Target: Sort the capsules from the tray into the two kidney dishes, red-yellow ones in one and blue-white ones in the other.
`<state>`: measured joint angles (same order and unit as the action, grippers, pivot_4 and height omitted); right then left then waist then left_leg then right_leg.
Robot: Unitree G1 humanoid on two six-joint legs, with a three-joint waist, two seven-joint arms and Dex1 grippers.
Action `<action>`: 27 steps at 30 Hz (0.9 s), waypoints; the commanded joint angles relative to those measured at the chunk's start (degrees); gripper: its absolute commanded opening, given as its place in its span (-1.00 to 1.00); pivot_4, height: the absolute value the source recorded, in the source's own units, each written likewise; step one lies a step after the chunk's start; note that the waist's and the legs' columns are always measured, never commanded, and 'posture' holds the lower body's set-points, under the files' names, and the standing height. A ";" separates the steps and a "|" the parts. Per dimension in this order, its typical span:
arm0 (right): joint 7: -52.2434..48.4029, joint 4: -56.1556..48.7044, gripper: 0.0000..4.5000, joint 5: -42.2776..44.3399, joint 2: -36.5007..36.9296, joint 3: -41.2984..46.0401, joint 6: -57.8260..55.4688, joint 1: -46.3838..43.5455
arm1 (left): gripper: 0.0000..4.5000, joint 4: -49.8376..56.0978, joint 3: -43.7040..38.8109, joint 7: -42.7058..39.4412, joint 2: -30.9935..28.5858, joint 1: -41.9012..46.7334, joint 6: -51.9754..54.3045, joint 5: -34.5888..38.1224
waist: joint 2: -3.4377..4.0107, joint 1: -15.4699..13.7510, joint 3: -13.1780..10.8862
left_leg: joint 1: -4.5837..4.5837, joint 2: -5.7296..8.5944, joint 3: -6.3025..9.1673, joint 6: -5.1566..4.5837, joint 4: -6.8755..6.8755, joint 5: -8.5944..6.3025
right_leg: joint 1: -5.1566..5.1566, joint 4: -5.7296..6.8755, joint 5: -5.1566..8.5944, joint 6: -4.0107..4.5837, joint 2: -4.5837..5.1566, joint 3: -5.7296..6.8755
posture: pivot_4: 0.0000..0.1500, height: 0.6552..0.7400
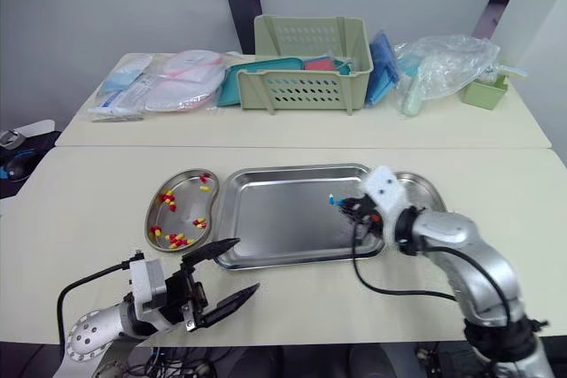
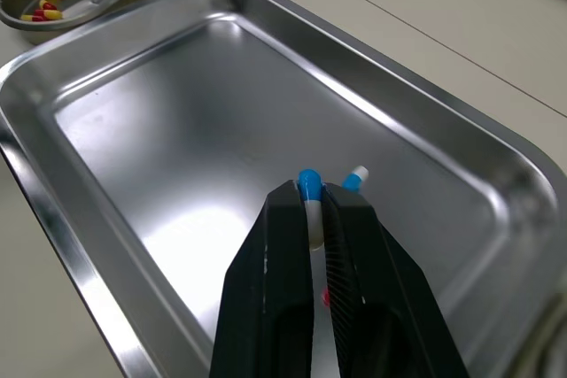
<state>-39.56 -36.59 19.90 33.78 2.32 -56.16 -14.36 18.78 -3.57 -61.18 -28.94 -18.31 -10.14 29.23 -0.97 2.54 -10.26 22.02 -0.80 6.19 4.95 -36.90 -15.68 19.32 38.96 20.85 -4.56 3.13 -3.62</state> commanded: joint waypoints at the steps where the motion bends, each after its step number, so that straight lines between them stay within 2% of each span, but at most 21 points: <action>1: -1.56 -1.45 -1.00 2.45 4.21 7.59 0.15 4.24 | 1.00 1.37 1.14 -1.50 -0.02 0.28 -1.13 0.83 | 0.00 -0.28 -0.01 | 0.00 0.00 0.01 0.00 0.00 0.00 | -0.01 0.00 0.00 0.00 0.00 0.02 | 1.00 1.00; 5: -0.33 1.40 -1.00 1.98 6.60 12.15 2.18 8.76 | 1.00 0.98 2.05 -2.14 0.51 0.64 -1.88 0.57 | 0.00 -0.46 -0.02 | -0.01 0.00 -0.02 0.00 -0.01 0.00 | -0.02 0.00 0.00 0.00 0.00 -0.01 | 1.00 1.00; 13: 3.13 8.56 -1.00 -1.04 7.76 12.10 6.01 11.76 | 1.00 1.27 2.98 -2.10 1.00 0.75 -2.39 -0.18 | 0.00 -0.64 -0.02 | -0.02 0.00 -0.04 0.00 -0.02 0.00 | -0.03 0.01 0.00 0.00 0.00 -0.02 | 1.00 1.00; 15: 3.79 10.00 -0.69 -1.35 7.54 12.69 7.04 11.31 | 1.00 1.18 3.13 -2.11 0.97 0.82 -2.61 -0.29 | 0.01 -0.64 -0.02 | -0.02 0.00 -0.04 0.00 -0.02 0.00 | -0.03 0.01 0.00 0.00 0.00 -0.02 | 1.00 1.00; 24: 3.14 12.16 0.34 0.43 7.78 14.54 9.16 11.21 | 1.00 0.67 3.49 -1.62 1.47 0.81 -3.25 -0.18 | 0.01 -0.67 -0.03 | -0.02 0.00 -0.03 0.00 -0.02 0.00 | -0.04 0.01 0.00 0.00 0.00 -0.02 | 1.00 1.00; 27: 1.82 12.09 0.34 0.94 8.21 15.13 11.21 12.00 | 1.00 0.66 3.28 -1.13 1.75 0.76 -3.23 -0.06 | 0.01 -0.68 -0.03 | -0.02 0.00 -0.04 0.00 -0.02 0.00 | -0.04 0.01 0.00 0.00 0.00 -0.02 | 1.00 1.00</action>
<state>-36.82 -23.33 19.87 40.84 15.03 -46.95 -2.66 18.62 -0.36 -62.74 -27.45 -17.35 -12.56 28.85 -0.96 1.86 -10.29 22.01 -0.79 6.16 4.95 -36.91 -15.67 19.28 38.96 20.85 -4.56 3.13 -3.64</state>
